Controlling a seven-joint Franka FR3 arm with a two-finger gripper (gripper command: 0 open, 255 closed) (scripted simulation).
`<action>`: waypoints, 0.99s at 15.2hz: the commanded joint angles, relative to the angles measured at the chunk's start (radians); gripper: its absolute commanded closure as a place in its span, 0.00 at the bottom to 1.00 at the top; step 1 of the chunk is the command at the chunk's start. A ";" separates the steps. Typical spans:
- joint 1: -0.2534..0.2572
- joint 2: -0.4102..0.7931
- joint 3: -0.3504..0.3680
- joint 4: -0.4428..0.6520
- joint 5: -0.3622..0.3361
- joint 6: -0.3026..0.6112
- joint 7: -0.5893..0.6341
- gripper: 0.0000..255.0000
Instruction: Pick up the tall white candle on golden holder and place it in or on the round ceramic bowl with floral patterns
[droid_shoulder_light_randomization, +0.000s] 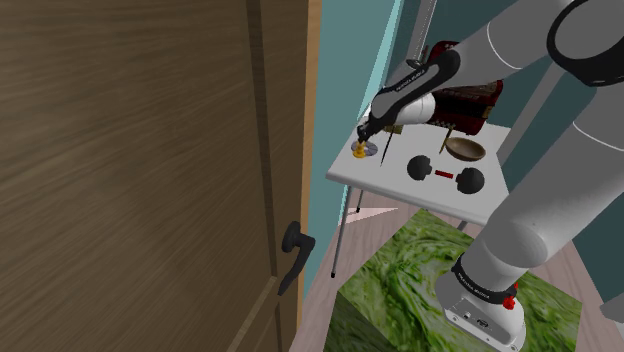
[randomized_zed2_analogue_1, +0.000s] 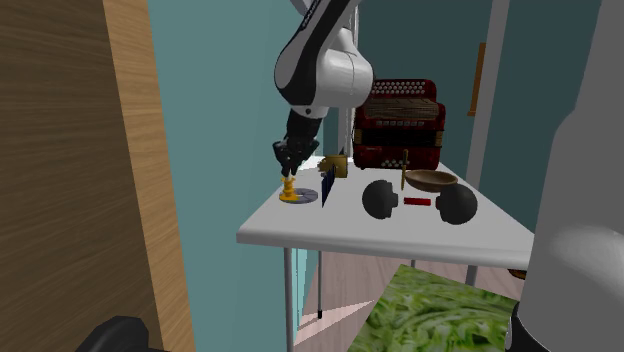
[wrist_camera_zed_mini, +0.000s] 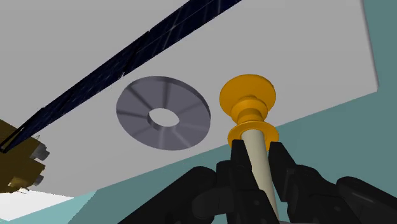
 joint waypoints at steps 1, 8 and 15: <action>-0.006 -0.027 0.002 0.004 -0.029 -0.030 0.022 1.00; -0.023 -0.097 0.013 0.038 -0.085 -0.132 0.068 1.00; -0.034 -0.154 0.024 0.084 -0.116 -0.233 0.095 1.00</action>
